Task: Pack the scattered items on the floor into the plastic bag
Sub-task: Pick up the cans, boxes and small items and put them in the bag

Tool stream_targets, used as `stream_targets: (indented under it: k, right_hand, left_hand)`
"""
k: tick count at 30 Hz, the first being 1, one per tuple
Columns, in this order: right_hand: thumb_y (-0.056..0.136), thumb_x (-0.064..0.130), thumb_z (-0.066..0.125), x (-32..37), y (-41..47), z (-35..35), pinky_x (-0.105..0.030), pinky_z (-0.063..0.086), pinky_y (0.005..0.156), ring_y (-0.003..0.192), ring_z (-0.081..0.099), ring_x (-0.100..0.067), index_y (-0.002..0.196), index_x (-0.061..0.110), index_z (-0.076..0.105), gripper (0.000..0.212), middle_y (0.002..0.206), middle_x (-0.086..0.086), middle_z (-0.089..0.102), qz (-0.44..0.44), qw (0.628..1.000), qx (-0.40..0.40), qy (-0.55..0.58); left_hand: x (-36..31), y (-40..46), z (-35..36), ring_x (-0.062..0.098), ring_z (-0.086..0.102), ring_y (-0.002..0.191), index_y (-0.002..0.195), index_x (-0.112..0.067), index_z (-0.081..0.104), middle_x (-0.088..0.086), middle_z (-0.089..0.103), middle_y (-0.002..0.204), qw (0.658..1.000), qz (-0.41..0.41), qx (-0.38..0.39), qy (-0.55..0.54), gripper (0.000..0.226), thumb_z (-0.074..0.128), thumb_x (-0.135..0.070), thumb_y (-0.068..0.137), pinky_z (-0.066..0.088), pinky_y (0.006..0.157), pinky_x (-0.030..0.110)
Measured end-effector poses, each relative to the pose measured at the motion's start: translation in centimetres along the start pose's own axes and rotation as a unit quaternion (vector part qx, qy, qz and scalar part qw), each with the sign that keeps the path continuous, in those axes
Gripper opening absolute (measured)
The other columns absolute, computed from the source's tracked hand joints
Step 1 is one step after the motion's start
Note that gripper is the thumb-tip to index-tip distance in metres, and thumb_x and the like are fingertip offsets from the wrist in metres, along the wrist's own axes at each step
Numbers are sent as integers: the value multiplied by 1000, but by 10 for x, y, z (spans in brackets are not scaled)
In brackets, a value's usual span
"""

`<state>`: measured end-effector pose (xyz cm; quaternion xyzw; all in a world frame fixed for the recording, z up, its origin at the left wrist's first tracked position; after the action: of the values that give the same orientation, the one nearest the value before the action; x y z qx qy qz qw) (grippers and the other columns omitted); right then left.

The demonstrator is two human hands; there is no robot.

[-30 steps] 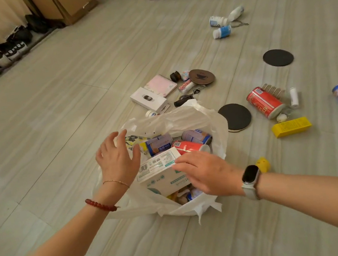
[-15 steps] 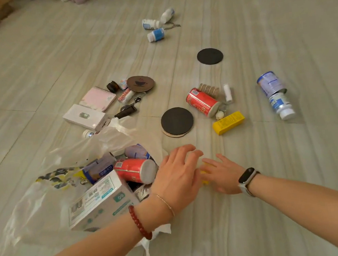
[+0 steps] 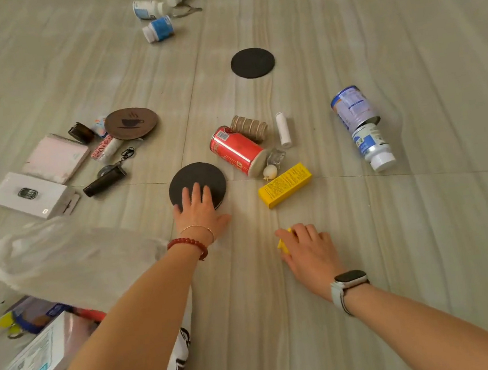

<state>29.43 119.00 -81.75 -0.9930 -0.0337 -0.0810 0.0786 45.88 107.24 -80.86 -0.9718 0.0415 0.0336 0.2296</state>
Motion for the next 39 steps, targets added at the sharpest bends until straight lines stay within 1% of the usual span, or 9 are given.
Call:
stream_targets:
  k: [7,11,16,20,26,29,33,36,39]
  right_hand:
    - [61,32,79,-1,2,0,-29,43,48,63,57,-22,94,23,60,40,77,-1,61,-12,998,-58,-18]
    - [57,30,81,-1,5,2,-31,42,46,62,57,-22,98,24,55,49,76,-1,61,-16,1000,-18,-3]
    - [84,14,51,-8,9,1,-38,40,80,110,46,-31,135,24,35,54,120,-6,46,-2,995,57,81]
    - [89,18,49,-12,2,-13,-36,39,98,123,43,-30,140,15,26,56,134,-11,41,86,958,70,264]
    - [84,27,60,22,-16,-58,-32,42,75,91,58,-32,130,17,37,52,101,-5,58,100,933,33,345]
    - [84,36,58,65,-30,-72,-38,47,84,97,60,-30,131,22,39,53,110,-4,61,29,947,53,314]
    - [75,49,45,138,-68,-103,-32,50,69,78,66,-25,115,21,54,50,97,-2,70,-164,946,21,278]
    - [76,47,48,192,-93,-106,-21,45,67,78,62,-16,119,27,50,48,99,3,69,-268,926,61,257]
    - [85,43,55,241,-98,-102,-17,46,71,91,57,-12,126,27,42,46,109,7,59,-237,906,138,323]
  left_hand:
    - [5,13,-10,32,41,127,137,-14,33,12,37,145,994,41,-45,96,53,47,-36,92,38,103,40]
    - [-7,14,-17,34,59,98,115,-2,48,17,59,113,982,57,-42,176,27,35,-12,94,49,81,39]
    - [-27,-19,-56,34,53,75,106,-2,47,20,65,98,994,2,-108,24,23,29,-9,94,37,61,35]
    - [-45,-86,-96,29,57,82,116,-6,47,16,63,100,974,100,-141,-146,28,28,-15,97,41,67,31]
    - [9,-195,-137,3,49,70,125,-14,44,-4,53,93,932,220,-182,-222,32,29,-18,97,37,62,6]
    - [66,-225,-140,-7,52,77,123,-18,50,-9,57,92,926,171,-194,-276,37,30,-26,94,39,68,3]
    - [135,-258,-130,-13,56,82,109,-23,64,-24,60,89,926,109,-169,-318,39,37,-29,82,38,76,-1]
    - [178,-271,-120,1,56,81,106,-18,67,-10,62,90,922,27,-183,-340,27,45,-16,90,41,76,11]
    - [221,-272,-111,20,54,98,111,-12,64,3,61,101,870,-108,-250,-412,31,39,-7,93,41,85,26]
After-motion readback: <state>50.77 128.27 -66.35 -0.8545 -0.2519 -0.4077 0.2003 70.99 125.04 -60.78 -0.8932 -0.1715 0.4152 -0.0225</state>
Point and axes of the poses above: each hand's wrist, its own y-axis towards the middle knuckle, its own z-axis out of the palm, x = y × z, the point moved 6 cm from there along y, towards the middle knuckle
